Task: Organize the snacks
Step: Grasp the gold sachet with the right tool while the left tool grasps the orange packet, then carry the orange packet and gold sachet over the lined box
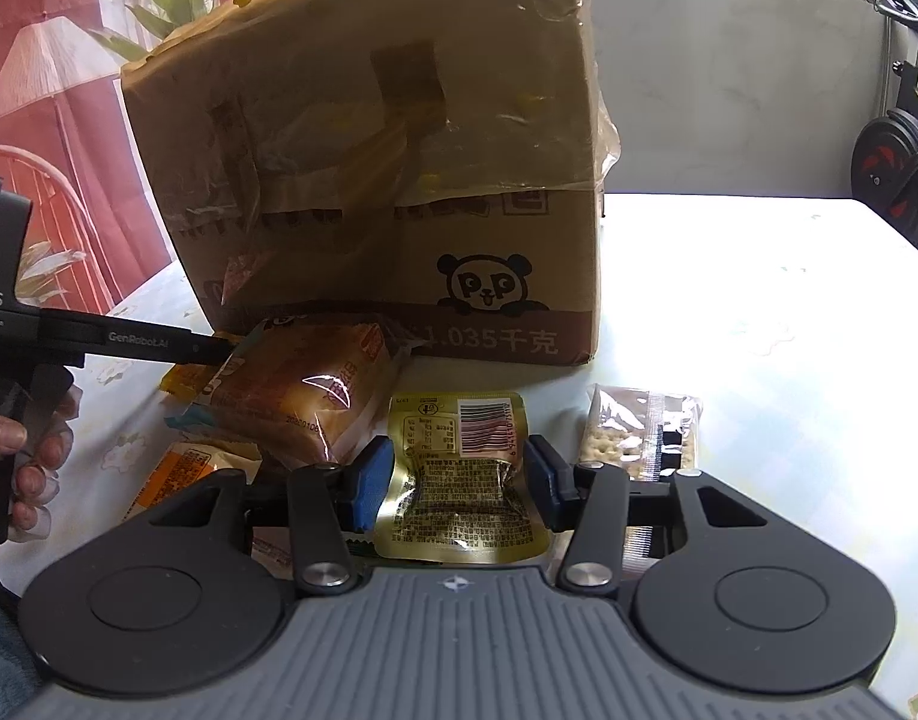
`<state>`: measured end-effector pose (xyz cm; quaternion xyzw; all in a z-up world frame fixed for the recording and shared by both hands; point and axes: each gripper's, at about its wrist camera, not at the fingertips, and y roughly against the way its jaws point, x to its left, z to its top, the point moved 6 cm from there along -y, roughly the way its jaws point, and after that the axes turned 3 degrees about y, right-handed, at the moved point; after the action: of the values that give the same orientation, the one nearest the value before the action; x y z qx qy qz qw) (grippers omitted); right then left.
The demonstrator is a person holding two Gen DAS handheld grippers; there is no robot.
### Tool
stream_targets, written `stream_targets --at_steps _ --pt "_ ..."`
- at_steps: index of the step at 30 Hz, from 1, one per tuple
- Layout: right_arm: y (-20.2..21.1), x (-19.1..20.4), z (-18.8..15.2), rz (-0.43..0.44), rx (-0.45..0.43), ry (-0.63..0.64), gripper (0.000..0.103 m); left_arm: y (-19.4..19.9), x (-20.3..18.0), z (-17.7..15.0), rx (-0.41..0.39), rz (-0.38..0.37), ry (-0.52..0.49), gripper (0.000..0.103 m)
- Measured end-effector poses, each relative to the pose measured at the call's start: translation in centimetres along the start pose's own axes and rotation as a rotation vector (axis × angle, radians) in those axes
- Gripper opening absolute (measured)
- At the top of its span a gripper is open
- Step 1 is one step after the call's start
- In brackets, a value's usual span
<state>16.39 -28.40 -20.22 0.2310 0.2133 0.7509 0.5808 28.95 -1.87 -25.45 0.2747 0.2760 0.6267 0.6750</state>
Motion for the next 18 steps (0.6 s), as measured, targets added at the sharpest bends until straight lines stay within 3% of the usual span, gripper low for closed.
stream_targets --at_steps 3,4,18 --pt "0.1 -0.1 0.0 0.002 -0.003 -0.006 0.05 0.2 -0.2 -0.2 -0.006 0.006 -0.018 0.04" --pt "0.2 -0.1 0.1 0.003 -0.006 -0.008 0.05 0.4 -0.2 -0.3 -0.006 -0.005 -0.015 0.036" --pt "2.1 0.7 1.2 0.032 -0.086 0.007 0.05 7.7 -0.3 -2.3 -0.076 -0.114 -0.012 0.034"
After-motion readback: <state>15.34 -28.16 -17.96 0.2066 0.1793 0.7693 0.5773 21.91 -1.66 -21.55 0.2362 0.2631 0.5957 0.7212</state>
